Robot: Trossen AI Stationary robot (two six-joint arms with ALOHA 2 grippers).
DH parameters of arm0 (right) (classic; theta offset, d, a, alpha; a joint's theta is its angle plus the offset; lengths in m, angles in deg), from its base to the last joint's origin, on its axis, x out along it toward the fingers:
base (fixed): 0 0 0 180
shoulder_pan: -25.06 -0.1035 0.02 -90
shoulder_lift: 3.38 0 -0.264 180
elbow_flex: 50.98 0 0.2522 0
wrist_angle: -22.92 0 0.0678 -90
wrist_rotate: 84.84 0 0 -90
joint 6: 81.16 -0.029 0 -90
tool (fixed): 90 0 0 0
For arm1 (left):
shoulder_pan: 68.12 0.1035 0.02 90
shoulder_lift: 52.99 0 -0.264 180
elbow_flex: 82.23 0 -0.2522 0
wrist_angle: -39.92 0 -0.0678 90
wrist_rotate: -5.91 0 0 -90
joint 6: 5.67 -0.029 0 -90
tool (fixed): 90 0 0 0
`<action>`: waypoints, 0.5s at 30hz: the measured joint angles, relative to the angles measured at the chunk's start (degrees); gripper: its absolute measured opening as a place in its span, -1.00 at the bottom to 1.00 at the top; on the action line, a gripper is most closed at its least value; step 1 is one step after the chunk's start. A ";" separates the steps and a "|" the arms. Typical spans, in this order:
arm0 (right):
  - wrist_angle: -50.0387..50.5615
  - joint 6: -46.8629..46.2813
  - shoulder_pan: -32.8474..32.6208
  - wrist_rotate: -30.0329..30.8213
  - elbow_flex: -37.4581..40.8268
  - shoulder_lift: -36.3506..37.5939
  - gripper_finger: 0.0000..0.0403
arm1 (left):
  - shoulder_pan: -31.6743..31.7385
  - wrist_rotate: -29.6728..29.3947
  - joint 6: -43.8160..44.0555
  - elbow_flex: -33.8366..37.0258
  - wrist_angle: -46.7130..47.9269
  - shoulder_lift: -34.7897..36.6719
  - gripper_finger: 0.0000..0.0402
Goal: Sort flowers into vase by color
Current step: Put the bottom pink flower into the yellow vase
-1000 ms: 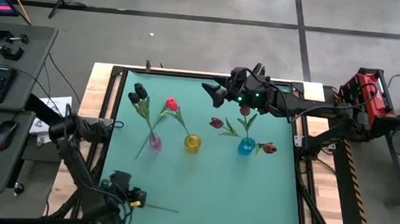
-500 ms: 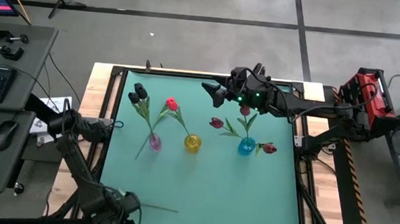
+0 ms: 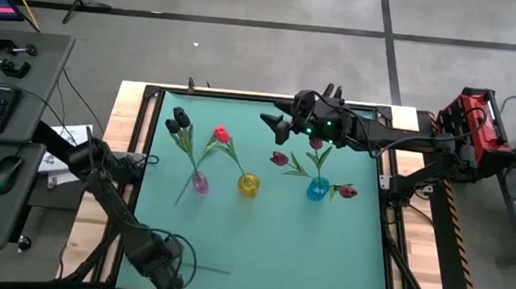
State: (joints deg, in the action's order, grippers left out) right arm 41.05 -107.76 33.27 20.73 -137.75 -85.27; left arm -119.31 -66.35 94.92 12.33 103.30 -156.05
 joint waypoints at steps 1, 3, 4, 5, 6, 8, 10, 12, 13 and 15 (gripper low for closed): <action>0.29 0.54 0.00 -0.12 0.00 0.00 0.61 | -0.61 0.44 1.73 0.88 -0.29 0.00 -0.84; 0.66 1.55 0.00 -0.74 0.00 0.00 0.61 | -1.90 0.54 5.82 2.39 -0.89 0.00 -0.94; 0.69 1.70 0.00 -0.92 0.00 0.00 0.61 | -2.46 0.72 7.49 2.92 -1.41 -0.01 -0.94; 0.74 2.08 0.00 -1.07 0.00 0.00 0.61 | -2.95 0.81 9.25 3.42 -2.30 -0.02 -0.94; 0.76 2.43 0.00 -1.06 0.00 0.00 0.61 | -3.35 0.82 11.27 3.95 -3.04 -0.02 -0.96; 0.76 3.06 0.00 -1.07 0.00 0.00 0.61 | -4.06 0.32 15.00 5.17 -3.17 -0.02 -0.99; 0.76 3.48 0.00 -1.06 0.00 0.00 0.61 | -4.67 0.26 17.67 6.33 -3.19 -0.02 -0.99; 0.76 3.73 0.00 -1.05 0.00 0.00 0.61 | -4.88 0.24 19.48 7.46 -2.61 -0.02 -1.00; 0.76 3.73 0.00 -1.08 0.00 0.00 0.61 | -4.92 0.24 20.28 8.05 -2.09 -0.02 -1.00; 0.76 3.74 0.00 -1.04 0.00 0.00 0.61 | -4.92 0.24 21.20 9.28 -1.67 -0.02 -1.00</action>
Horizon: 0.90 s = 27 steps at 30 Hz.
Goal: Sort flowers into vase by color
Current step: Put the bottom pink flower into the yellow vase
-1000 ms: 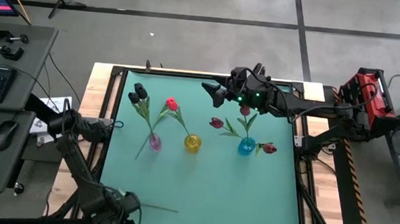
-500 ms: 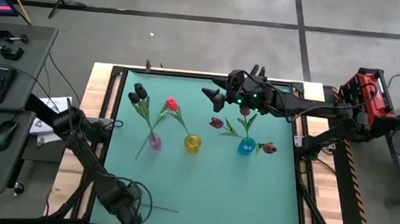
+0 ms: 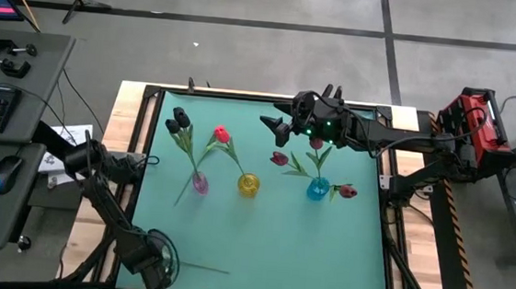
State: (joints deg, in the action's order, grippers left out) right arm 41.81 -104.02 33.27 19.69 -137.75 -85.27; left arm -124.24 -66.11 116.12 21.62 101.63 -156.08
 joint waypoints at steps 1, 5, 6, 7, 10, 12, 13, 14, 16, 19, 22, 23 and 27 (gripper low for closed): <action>0.00 0.01 0.00 -0.04 0.00 0.00 0.61 | 0.00 -0.02 0.36 0.69 0.02 0.00 -1.00; -0.02 0.00 0.00 -0.01 0.00 0.00 0.61 | 0.41 -0.06 1.04 3.48 0.68 0.00 -1.00; -0.02 -0.01 0.00 -0.02 0.00 0.00 0.61 | 0.67 0.09 1.05 4.14 0.70 0.00 -1.00; 0.00 -0.01 0.00 -0.02 0.00 0.00 0.61 | 1.00 0.30 1.06 4.63 0.66 0.13 -1.00; -0.01 -0.04 0.00 -0.01 0.00 0.00 0.61 | 2.30 0.27 0.59 5.86 1.34 0.31 -1.00; -0.01 -0.41 0.00 -0.01 0.00 0.00 0.61 | 3.43 -0.93 -1.15 6.07 2.13 0.31 -1.00; 0.00 -0.60 0.00 -0.02 0.00 0.00 0.61 | 4.16 -1.69 -1.95 6.10 2.86 0.31 -1.00; -0.02 -0.62 0.00 0.00 0.00 0.00 0.61 | 4.97 -2.50 -2.70 6.11 3.64 0.29 -1.00; -0.02 -0.64 0.00 -0.02 0.00 0.00 0.61 | 6.63 -4.55 -4.29 6.14 5.12 0.28 -1.00; -0.02 -1.54 0.00 -0.12 0.00 0.00 0.61 | 9.03 -7.23 -8.04 6.16 6.76 0.25 -1.00; -0.02 -1.70 0.00 -0.24 0.00 0.00 0.61 | 11.33 -10.23 -12.38 6.16 7.14 0.26 -1.00; -0.02 -1.72 0.00 -0.24 0.00 0.00 0.61 | 12.09 -11.31 -13.88 6.16 7.25 0.26 -1.00; -0.02 -1.71 0.00 -0.30 0.00 0.00 0.61 | 15.34 -16.65 -20.31 6.20 7.27 0.24 -1.00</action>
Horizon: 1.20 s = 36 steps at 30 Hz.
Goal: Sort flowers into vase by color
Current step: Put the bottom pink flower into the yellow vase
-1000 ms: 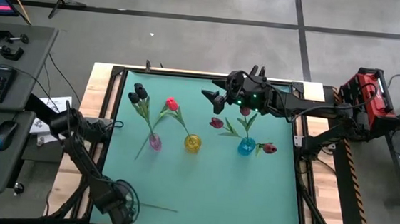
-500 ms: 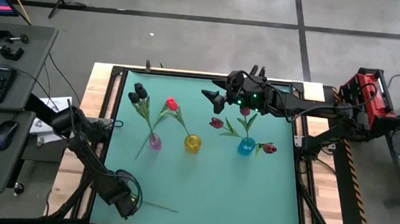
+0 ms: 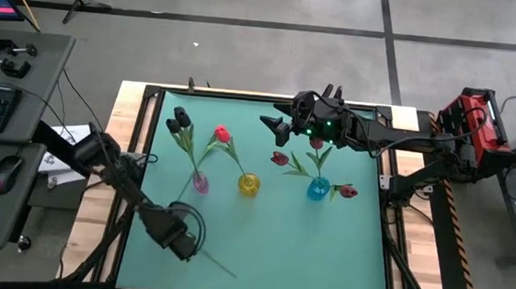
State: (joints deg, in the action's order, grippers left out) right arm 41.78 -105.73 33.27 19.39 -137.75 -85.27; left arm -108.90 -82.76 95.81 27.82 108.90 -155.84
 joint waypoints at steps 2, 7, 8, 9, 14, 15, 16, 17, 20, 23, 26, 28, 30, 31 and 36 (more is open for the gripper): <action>0.00 0.09 0.00 -0.11 0.00 0.00 0.61 | 1.68 -3.14 -2.35 -0.32 -0.07 0.00 -1.00; 0.00 0.17 0.00 -0.16 0.00 0.00 0.61 | 5.09 -11.28 -9.19 -3.74 0.67 -0.55 -1.00; -0.02 0.19 0.00 -0.16 0.00 0.00 0.61 | 5.67 -12.36 -10.25 -5.07 1.04 -0.57 -1.00; -0.01 0.19 0.00 -0.16 0.00 0.00 0.61 | 6.11 -12.72 -11.35 -6.50 2.04 -0.44 -1.00; -0.02 0.24 0.00 -0.15 0.00 0.00 0.61 | 5.09 -10.32 -13.96 -14.16 7.23 2.08 -1.00; -0.02 0.52 0.00 -0.16 0.00 0.00 0.61 | 4.23 -10.70 -12.55 -15.51 8.42 2.95 -1.00; 0.02 0.62 0.00 -0.16 0.00 0.00 0.61 | 3.07 -11.53 -10.39 -16.66 8.96 3.79 -1.00; 0.10 0.62 0.00 -0.14 0.00 0.00 0.61 | 1.66 -12.64 -7.54 -17.42 9.04 4.59 -1.00; 0.57 0.63 0.01 -0.70 0.00 0.00 0.61 | -2.74 -19.29 4.86 -17.63 5.89 5.53 -1.00; 1.56 0.63 0.02 -0.99 0.00 0.00 0.61 | -5.28 -26.57 20.10 -16.22 2.51 4.77 -1.00; 3.18 0.64 0.02 -1.19 -0.02 0.00 0.61 | -5.75 -28.58 30.74 -13.03 -1.87 3.82 -0.93; 4.43 0.65 0.02 -1.20 -0.02 0.00 0.61 | -4.89 -27.48 31.44 -11.34 -6.05 3.36 -0.85; 5.50 0.92 0.13 -1.19 -0.02 0.00 0.61 | -3.23 -27.16 31.53 -9.75 -9.62 2.99 -0.73; 6.00 1.26 0.14 -1.20 -0.02 0.00 0.61 | -2.32 -27.32 31.51 -9.10 -10.46 2.77 -0.66; 7.98 2.57 0.17 -1.40 -0.02 0.00 0.61 | 2.50 -27.16 30.40 -8.89 -10.68 2.38 -0.28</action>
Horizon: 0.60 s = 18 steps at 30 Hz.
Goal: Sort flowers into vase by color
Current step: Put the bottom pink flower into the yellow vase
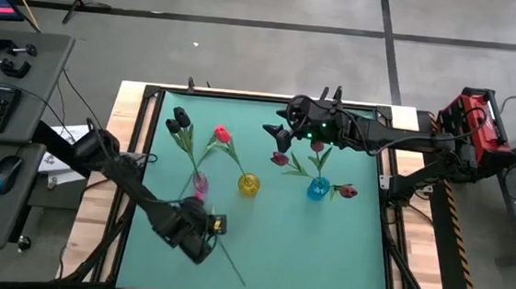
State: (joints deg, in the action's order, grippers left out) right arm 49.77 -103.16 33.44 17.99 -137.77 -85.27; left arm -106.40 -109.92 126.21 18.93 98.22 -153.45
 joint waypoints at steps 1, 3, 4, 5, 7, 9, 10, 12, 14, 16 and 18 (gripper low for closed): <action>0.16 0.01 0.00 -0.47 0.00 0.00 0.61 | 0.81 0.05 -0.20 0.00 -0.13 0.00 -0.20; 0.61 0.02 -0.02 -1.36 0.00 0.00 0.61 | 2.38 0.75 -0.59 0.00 -0.22 0.00 -0.05; 0.70 0.02 -0.02 -1.70 0.00 0.00 0.61 | 3.18 1.44 -0.78 0.00 -0.34 -0.05 0.01; 0.83 0.02 -0.02 -1.93 0.00 0.00 0.61 | 3.97 2.60 -1.08 0.00 -0.56 -0.19 0.07; 0.87 0.05 -0.02 -1.95 0.00 0.00 0.61 | 5.44 5.44 -1.96 0.00 -0.74 -0.43 0.17; 0.89 0.24 -0.02 -1.93 0.00 0.00 0.61 | 6.72 7.81 -3.11 0.00 -0.87 -0.44 0.23; 0.91 0.44 -0.02 -1.93 0.00 0.00 0.61 | 7.29 8.63 -3.55 0.00 -0.89 -0.44 0.24; 0.96 0.85 -0.02 -1.93 0.00 0.00 0.61 | 8.20 9.20 -3.63 0.00 -0.76 -0.44 0.25; 0.99 1.54 -0.01 -1.92 0.00 0.00 0.61 | 9.09 9.62 -3.62 -0.02 -0.84 -0.44 0.26; 1.05 1.57 -0.02 -1.93 0.00 0.00 0.61 | 10.13 11.82 -4.45 -0.06 -0.91 -1.02 0.25; 1.22 1.62 -0.02 -1.93 0.00 0.00 0.61 | 11.01 15.29 -5.61 -0.07 -0.93 -2.03 0.24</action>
State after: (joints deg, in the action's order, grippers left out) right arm 50.99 -101.54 33.42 16.06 -137.77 -85.27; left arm -95.38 -94.63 120.59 18.86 97.30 -155.48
